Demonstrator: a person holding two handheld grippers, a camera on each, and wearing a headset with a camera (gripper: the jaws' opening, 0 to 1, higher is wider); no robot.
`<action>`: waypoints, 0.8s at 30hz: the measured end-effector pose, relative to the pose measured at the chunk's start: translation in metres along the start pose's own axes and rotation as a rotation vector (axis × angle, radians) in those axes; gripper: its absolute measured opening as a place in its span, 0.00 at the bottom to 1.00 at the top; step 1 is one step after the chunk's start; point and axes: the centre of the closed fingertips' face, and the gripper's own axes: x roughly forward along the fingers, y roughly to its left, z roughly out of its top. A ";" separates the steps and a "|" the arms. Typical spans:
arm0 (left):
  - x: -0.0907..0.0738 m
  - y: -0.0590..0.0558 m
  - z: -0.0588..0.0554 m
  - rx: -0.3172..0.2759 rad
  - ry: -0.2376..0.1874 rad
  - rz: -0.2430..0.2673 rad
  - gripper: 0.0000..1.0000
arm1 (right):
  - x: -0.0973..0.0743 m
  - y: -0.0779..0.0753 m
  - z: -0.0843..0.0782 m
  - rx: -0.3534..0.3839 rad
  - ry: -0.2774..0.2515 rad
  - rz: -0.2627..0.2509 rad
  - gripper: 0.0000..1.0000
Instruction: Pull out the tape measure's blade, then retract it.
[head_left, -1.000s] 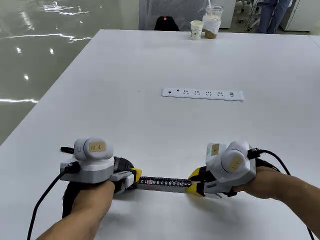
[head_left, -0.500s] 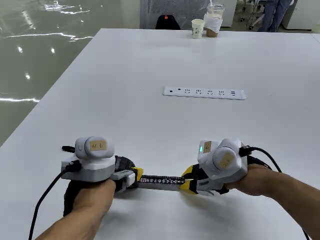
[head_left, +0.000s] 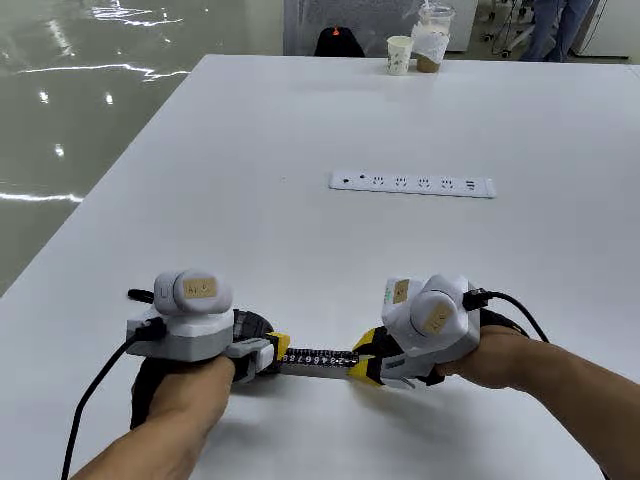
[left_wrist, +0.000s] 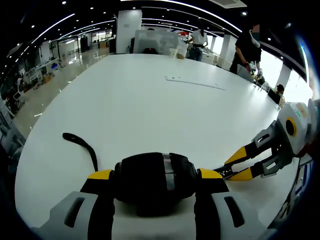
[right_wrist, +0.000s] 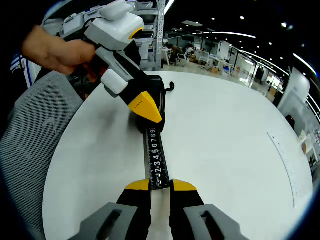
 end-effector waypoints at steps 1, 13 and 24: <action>0.000 0.000 0.000 0.000 0.000 0.000 0.59 | 0.001 0.000 0.001 0.000 -0.001 0.000 0.10; -0.001 0.000 0.000 -0.003 0.001 -0.004 0.59 | 0.013 0.002 0.013 0.009 -0.021 0.006 0.10; 0.000 0.000 0.000 -0.005 0.003 -0.004 0.60 | 0.023 0.003 0.022 0.002 -0.028 0.011 0.10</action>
